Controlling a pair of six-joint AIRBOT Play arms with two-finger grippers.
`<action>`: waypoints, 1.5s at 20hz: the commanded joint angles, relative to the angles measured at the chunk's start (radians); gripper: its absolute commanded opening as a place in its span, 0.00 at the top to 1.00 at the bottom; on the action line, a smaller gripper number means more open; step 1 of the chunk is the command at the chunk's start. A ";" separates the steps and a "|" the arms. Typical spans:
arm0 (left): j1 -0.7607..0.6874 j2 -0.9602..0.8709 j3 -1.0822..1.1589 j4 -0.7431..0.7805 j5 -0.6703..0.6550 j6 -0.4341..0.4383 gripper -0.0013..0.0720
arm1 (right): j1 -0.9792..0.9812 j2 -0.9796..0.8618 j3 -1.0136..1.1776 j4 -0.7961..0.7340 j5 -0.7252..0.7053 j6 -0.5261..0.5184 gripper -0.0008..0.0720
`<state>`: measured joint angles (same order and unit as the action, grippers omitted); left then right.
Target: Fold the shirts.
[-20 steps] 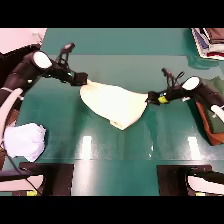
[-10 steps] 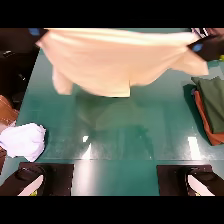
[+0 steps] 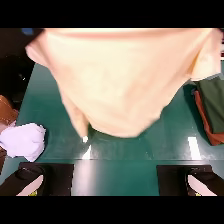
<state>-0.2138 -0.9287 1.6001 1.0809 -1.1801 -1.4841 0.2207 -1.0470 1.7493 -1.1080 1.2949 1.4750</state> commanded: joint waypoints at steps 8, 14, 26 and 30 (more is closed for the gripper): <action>0.000 -0.398 -0.404 0.007 -0.026 0.079 0.94 | 0.000 -0.380 -0.287 0.006 0.080 0.026 0.97; 0.003 -0.387 -0.404 -0.019 -0.032 0.132 0.45 | 0.000 -0.377 -0.323 0.006 0.050 0.016 0.97; 0.238 -0.504 -0.339 0.026 -0.020 0.097 0.45 | 0.000 -0.377 -0.323 0.008 0.050 0.001 0.97; 0.237 -0.594 -0.416 -0.020 0.006 0.097 0.45 | 0.000 -0.377 -0.323 0.008 0.047 0.001 0.97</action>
<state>0.0120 -1.4654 1.2312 1.0908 -1.1912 -1.3842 0.2199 -1.4231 1.4261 -1.1004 1.3430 1.4765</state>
